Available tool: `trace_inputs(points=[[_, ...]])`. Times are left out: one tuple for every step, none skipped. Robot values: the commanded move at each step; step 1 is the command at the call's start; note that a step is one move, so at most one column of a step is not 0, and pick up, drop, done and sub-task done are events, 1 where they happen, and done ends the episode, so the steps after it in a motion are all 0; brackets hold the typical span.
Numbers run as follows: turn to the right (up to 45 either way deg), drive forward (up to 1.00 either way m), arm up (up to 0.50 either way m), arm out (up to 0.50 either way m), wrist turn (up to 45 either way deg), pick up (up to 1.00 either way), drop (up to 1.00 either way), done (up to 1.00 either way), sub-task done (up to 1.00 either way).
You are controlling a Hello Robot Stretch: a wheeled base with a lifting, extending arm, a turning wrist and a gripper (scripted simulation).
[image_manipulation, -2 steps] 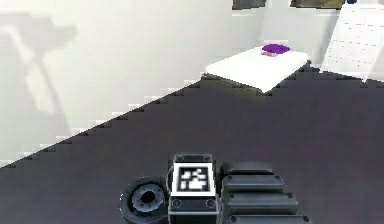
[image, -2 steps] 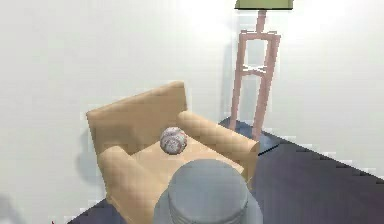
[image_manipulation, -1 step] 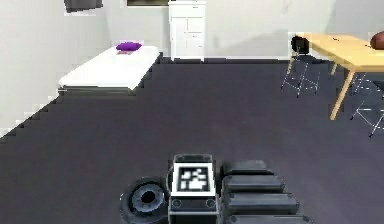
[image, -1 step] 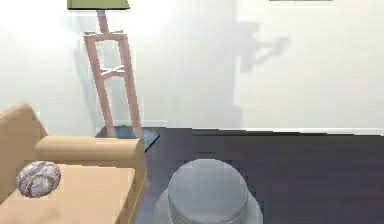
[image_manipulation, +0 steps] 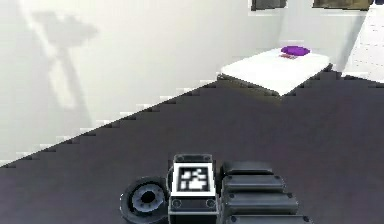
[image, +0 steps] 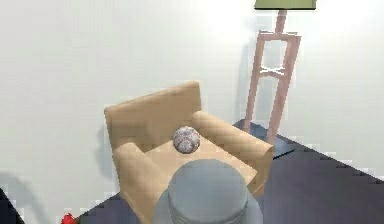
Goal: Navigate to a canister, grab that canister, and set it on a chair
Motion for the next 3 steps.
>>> trace_inputs(points=[[-45.0,0.0,0.0,0.0,0.0,0.0,0.0,0.0,0.0],[-45.0,0.0,0.0,0.0,0.0,0.0,0.0,0.0,0.0],[-9.0,0.0,0.0,0.0,0.0,0.0,0.0,0.0,0.0]])
